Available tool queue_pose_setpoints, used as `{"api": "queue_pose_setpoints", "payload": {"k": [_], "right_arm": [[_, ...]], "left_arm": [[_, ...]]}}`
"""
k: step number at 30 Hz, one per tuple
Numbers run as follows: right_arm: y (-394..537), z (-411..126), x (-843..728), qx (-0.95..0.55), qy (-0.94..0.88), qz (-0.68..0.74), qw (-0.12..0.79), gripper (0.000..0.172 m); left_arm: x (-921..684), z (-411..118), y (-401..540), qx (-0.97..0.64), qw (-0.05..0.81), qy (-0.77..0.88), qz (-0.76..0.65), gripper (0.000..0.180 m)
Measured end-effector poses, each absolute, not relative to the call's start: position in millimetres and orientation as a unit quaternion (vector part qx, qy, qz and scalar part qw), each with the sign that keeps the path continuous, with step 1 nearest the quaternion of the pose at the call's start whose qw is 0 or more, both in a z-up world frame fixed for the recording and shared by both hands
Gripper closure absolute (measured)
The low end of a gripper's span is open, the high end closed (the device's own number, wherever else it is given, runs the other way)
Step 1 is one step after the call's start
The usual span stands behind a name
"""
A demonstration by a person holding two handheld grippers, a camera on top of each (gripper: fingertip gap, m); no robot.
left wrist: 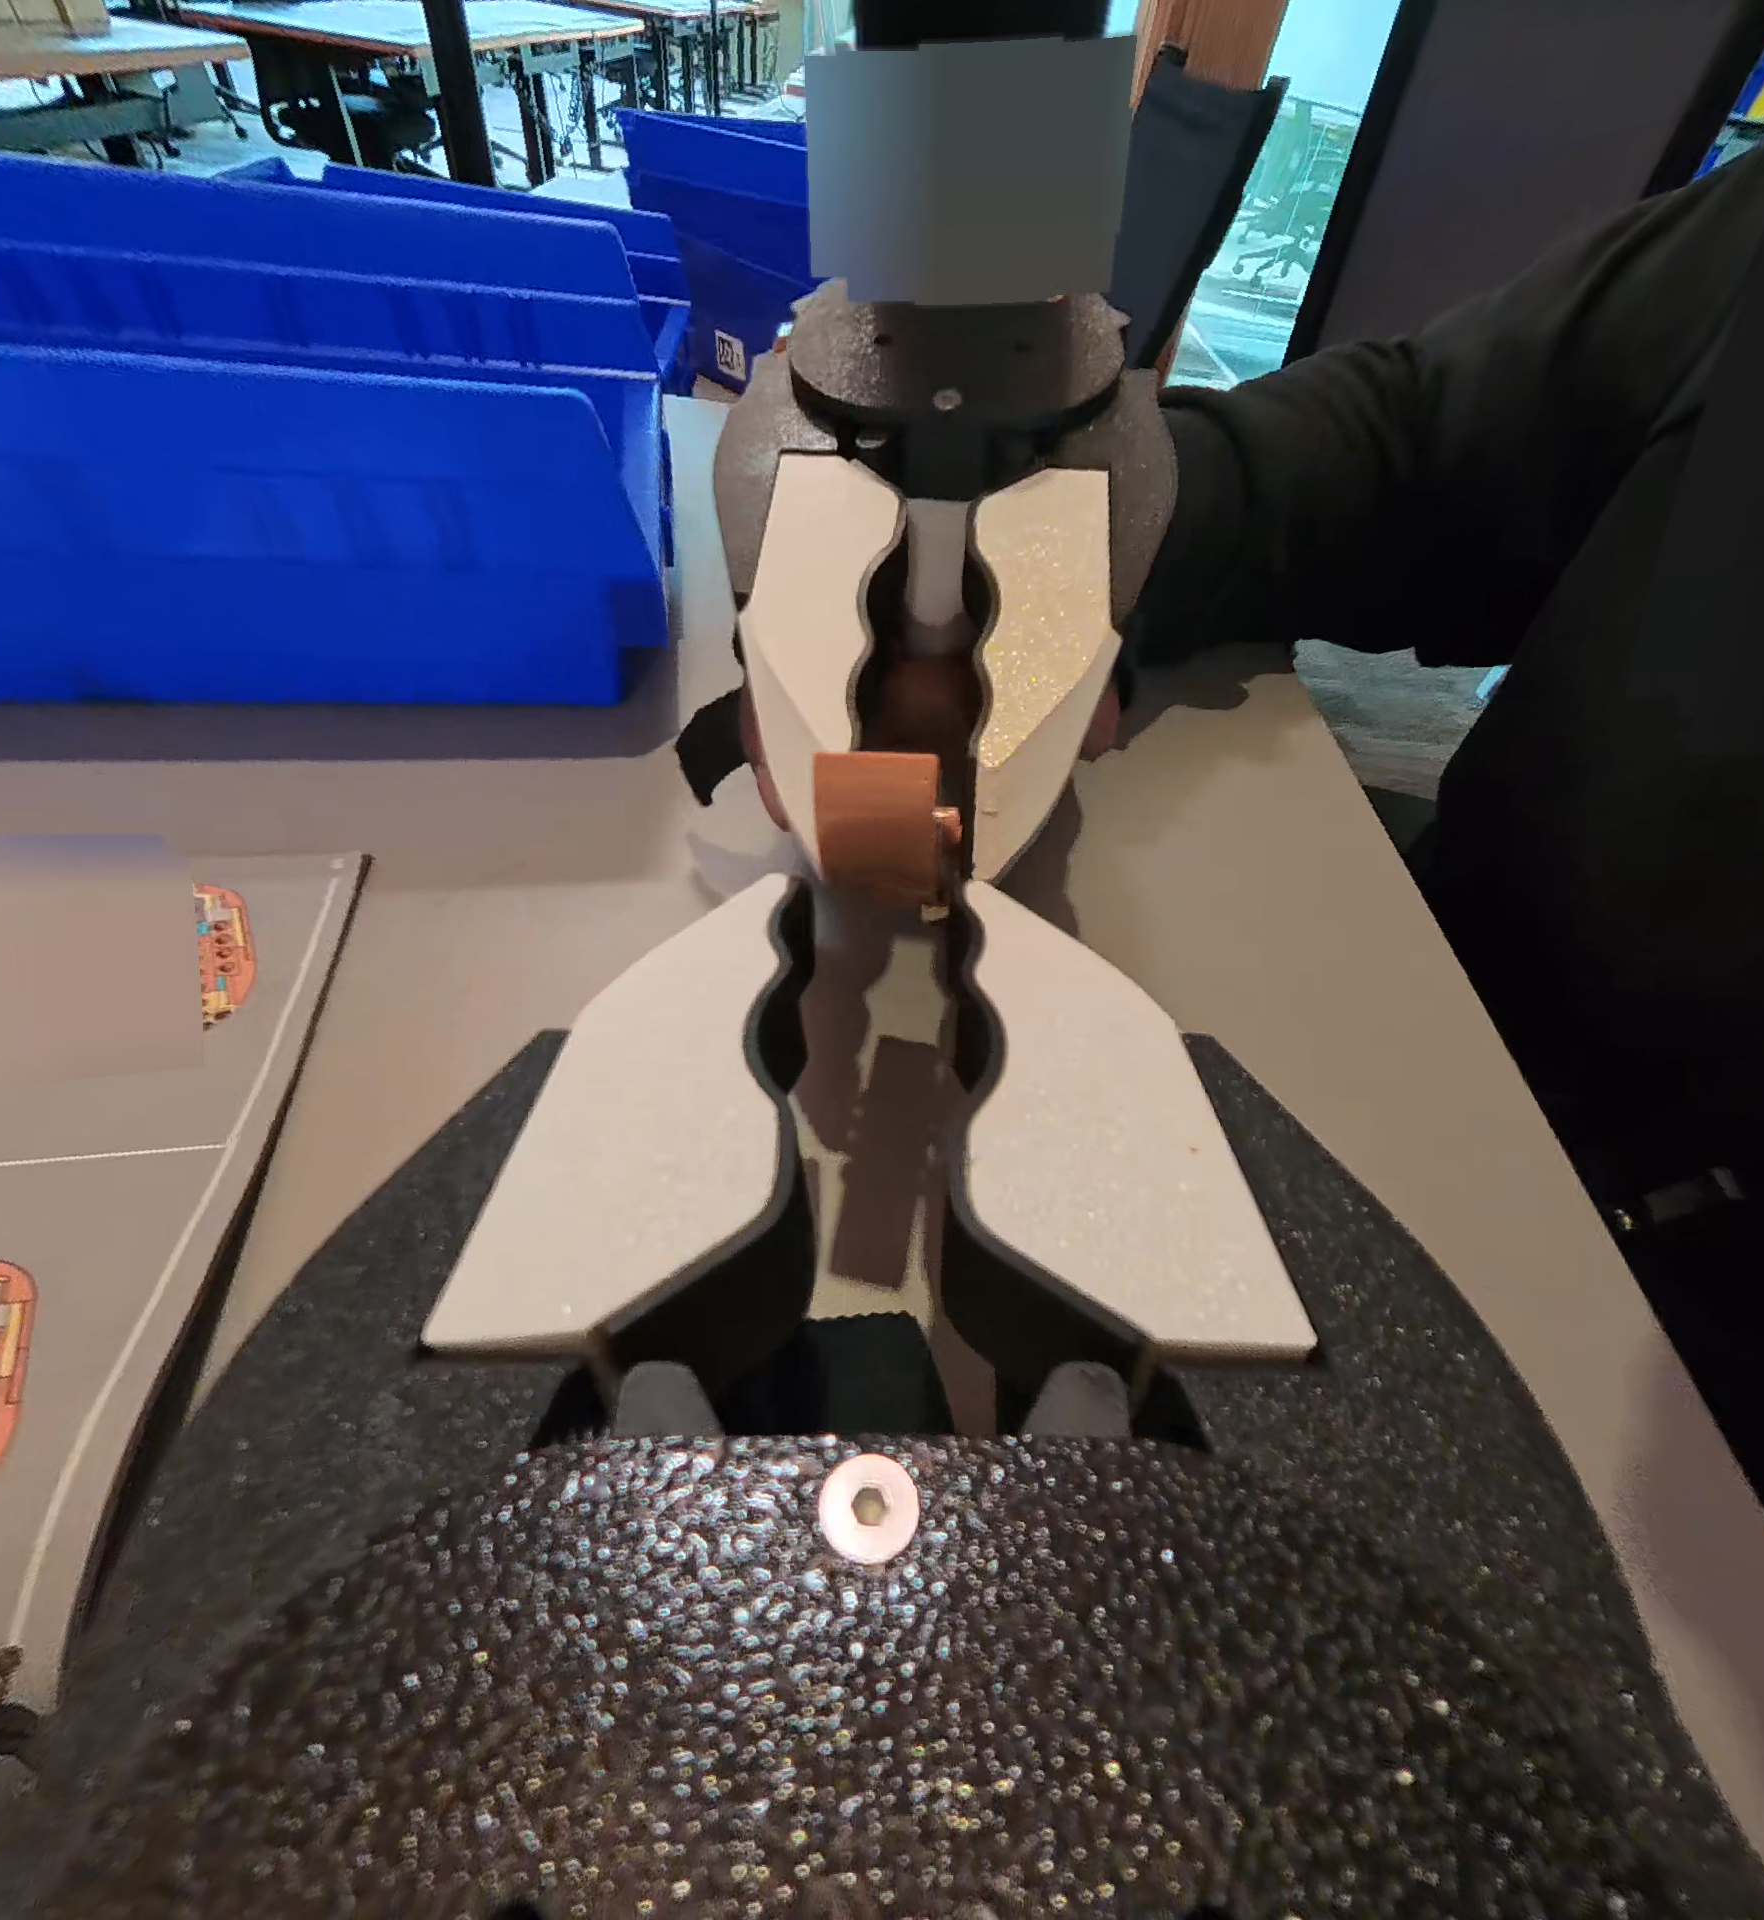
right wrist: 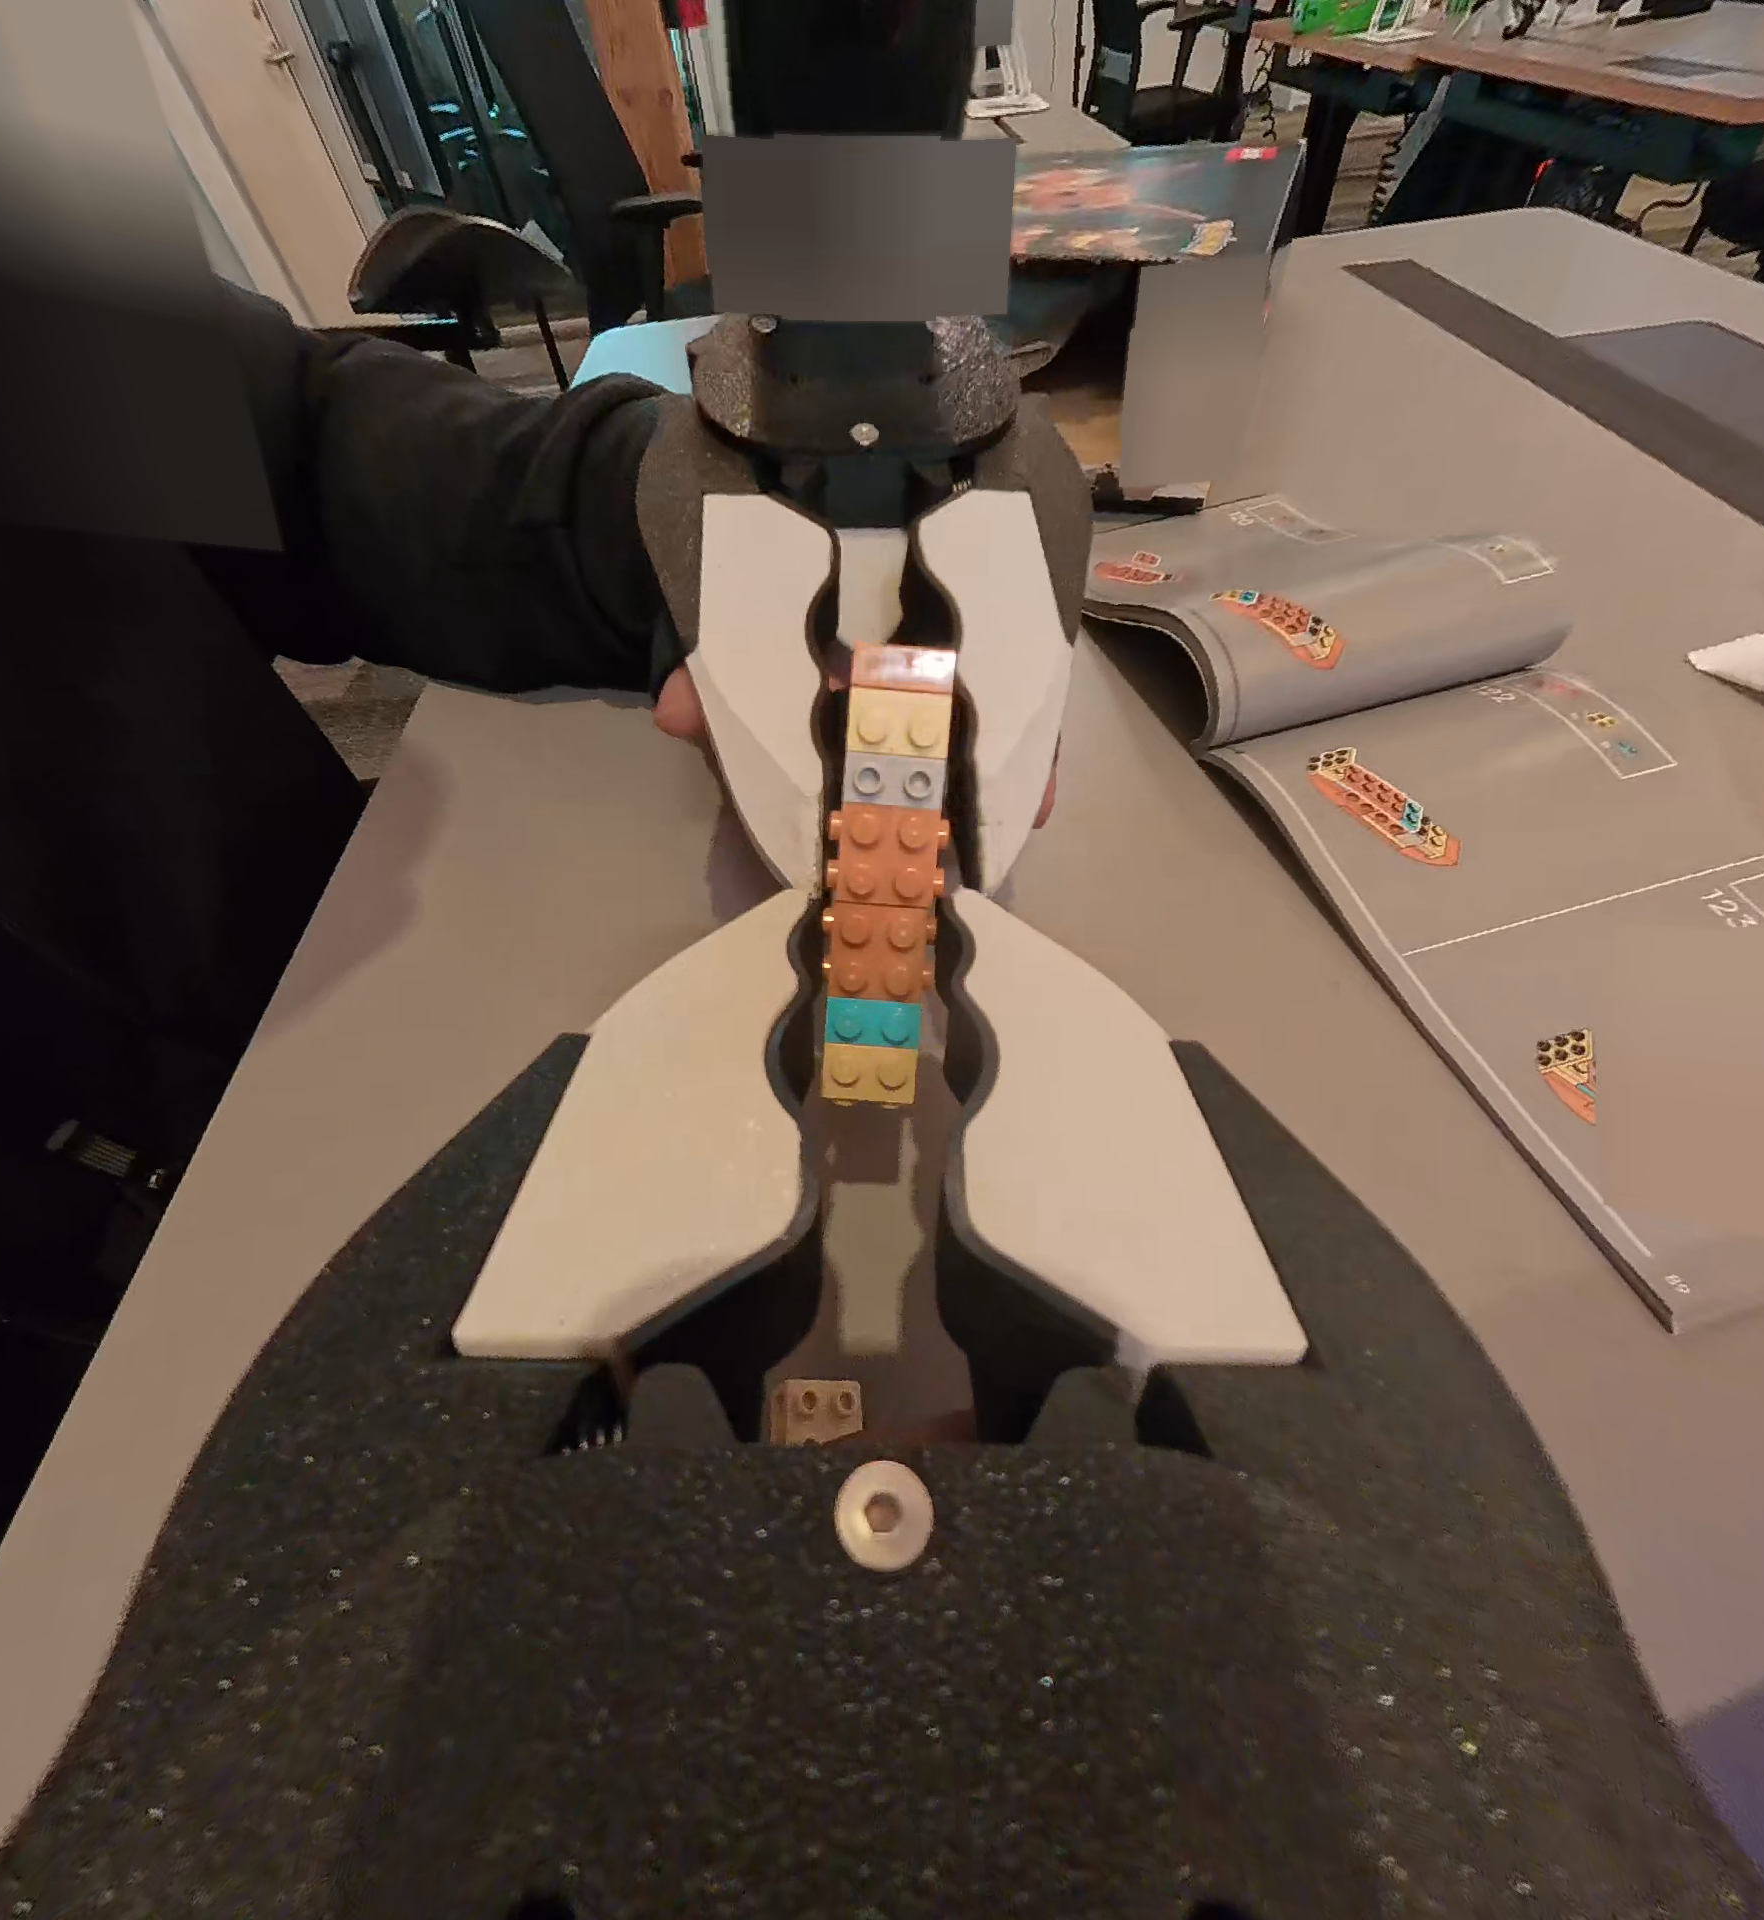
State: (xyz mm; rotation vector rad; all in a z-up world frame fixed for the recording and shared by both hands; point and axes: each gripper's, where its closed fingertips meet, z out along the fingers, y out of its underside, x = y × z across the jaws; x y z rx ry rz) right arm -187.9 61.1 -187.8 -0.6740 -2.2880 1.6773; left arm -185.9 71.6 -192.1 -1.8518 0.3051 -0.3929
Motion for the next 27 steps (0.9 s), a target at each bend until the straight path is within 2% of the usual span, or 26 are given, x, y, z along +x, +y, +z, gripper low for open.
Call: {"api": "queue_pose_setpoints", "payload": {"k": [5,9,12,14,22,27], "right_arm": [[63.3,-189.7,-190.7,-0.239,-0.777,0.570,0.115,0.152],[59.9,-193.4,-188.7,-0.234,-0.784,0.563,0.112,0.151],[61.5,-203.0,-188.2,-0.224,-0.809,0.529,0.126,0.151],[65.8,-206.4,-188.0,-0.214,-0.824,0.506,0.139,0.144],[53.3,-186.3,-184.4,-0.201,-0.806,0.536,0.150,0.141],[49.7,-195.3,-186.5,-0.200,-0.820,0.509,0.167,0.155]], "left_arm": [[-185.6,-182.5,69.8,-0.773,0.591,0.115,-0.202,0.153],[-187.1,-183.1,69.5,-0.774,0.592,0.120,-0.190,0.163],[-186.8,-191.1,68.9,-0.794,0.567,0.131,-0.174,0.164],[-187.2,-196.9,67.6,-0.810,0.548,0.146,-0.148,0.164],[-181.4,-213.3,64.2,-0.865,0.465,0.173,-0.079,0.164],[-179.3,-221.3,63.7,-0.876,0.443,0.174,-0.074,0.164]]}}
